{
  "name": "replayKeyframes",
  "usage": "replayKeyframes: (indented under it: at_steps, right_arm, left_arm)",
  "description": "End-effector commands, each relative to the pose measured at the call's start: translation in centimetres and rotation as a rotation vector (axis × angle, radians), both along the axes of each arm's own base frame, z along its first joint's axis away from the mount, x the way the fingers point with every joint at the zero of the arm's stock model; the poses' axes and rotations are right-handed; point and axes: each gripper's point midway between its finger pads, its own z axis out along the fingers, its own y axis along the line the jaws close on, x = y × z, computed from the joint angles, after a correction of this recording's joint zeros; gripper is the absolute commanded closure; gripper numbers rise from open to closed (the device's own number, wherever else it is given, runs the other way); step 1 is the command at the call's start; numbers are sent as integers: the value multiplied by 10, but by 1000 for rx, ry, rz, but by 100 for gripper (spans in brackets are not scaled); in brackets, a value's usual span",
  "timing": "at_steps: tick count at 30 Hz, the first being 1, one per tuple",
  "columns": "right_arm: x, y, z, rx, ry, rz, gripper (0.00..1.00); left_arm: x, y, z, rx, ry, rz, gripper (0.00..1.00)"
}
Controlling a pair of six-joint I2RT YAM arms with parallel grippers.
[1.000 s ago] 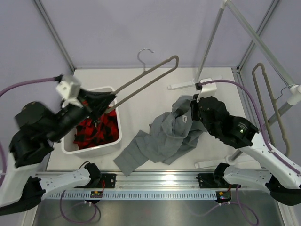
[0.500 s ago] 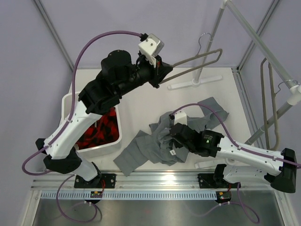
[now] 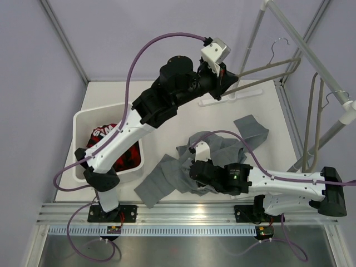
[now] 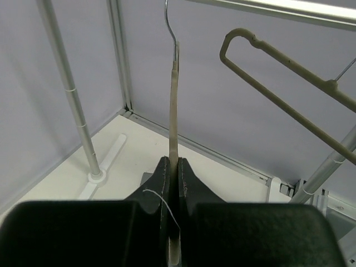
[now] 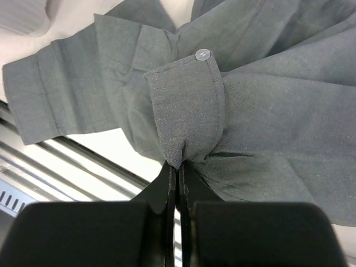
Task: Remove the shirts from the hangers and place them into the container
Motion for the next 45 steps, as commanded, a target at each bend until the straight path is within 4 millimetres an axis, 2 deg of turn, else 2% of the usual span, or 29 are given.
replayKeyframes:
  at_steps: [1, 13, 15, 23, 28, 31, 32, 34, 35, 36, 37, 38, 39, 40, 41, 42, 43, 44, 45]
  right_arm:
    - [1, 9, 7, 70, -25, -66, 100]
    - [-24, 11, -12, 46, 10, -52, 100]
    - [-26, 11, -12, 49, 8, -58, 100]
    - [-31, 5, -5, 76, 3, -69, 100]
    - [-32, 0, -5, 81, 0, -75, 100]
    - [-32, -1, -4, 87, 0, -72, 100]
    - [-32, -1, -5, 82, -4, -70, 100]
    - [-32, 1, -4, 79, -4, -66, 100]
    - [-32, 1, -5, 76, -3, -64, 100]
    - [-32, 2, -5, 74, -3, -63, 100]
    - [-33, 2, -4, 76, -3, -59, 100]
    - [-32, 2, -5, 73, -7, -56, 100]
    - [-32, 2, -4, 76, -9, -56, 100]
    - [-31, 2, -3, 73, -14, -55, 100]
    - [-31, 4, -2, 69, -18, -49, 100]
    - [-31, 6, 0, 76, -21, -45, 100]
    - [-30, 8, 1, 79, -23, -38, 100]
    - [-30, 12, 4, 77, -31, -23, 100]
    - [-30, 16, 8, 88, -34, -15, 100]
  left_arm:
    - [-13, 0, 55, -157, -82, -41, 100]
    - [-15, -25, 58, -223, -69, -72, 100]
    - [-17, -29, 61, -237, -65, -79, 100]
    - [-19, -55, 48, -251, -19, -128, 100]
    - [-18, -59, 40, -232, -4, -122, 100]
    - [-17, -52, 39, -213, -14, -87, 89]
    - [-15, -53, 31, -193, -7, -76, 84]
    - [-19, -38, 41, -195, -28, -55, 67]
    - [-18, -30, 44, -176, -54, -30, 51]
    - [-25, -10, 54, -166, -69, -7, 47]
    - [-20, 8, 58, -159, -77, 68, 43]
    - [-20, 25, 62, -141, -109, 112, 34]
    - [-18, 36, 44, -87, -103, 151, 33]
    - [-29, 87, 73, -144, -133, 238, 32]
    - [-31, 112, 73, -116, -158, 293, 31]
    - [-35, 134, 70, -108, -153, 336, 28]
    - [-30, 152, 41, -42, -121, 412, 25]
    - [-48, 196, 53, -91, -126, 448, 23]
    - [-54, 212, 35, -56, -95, 467, 23]
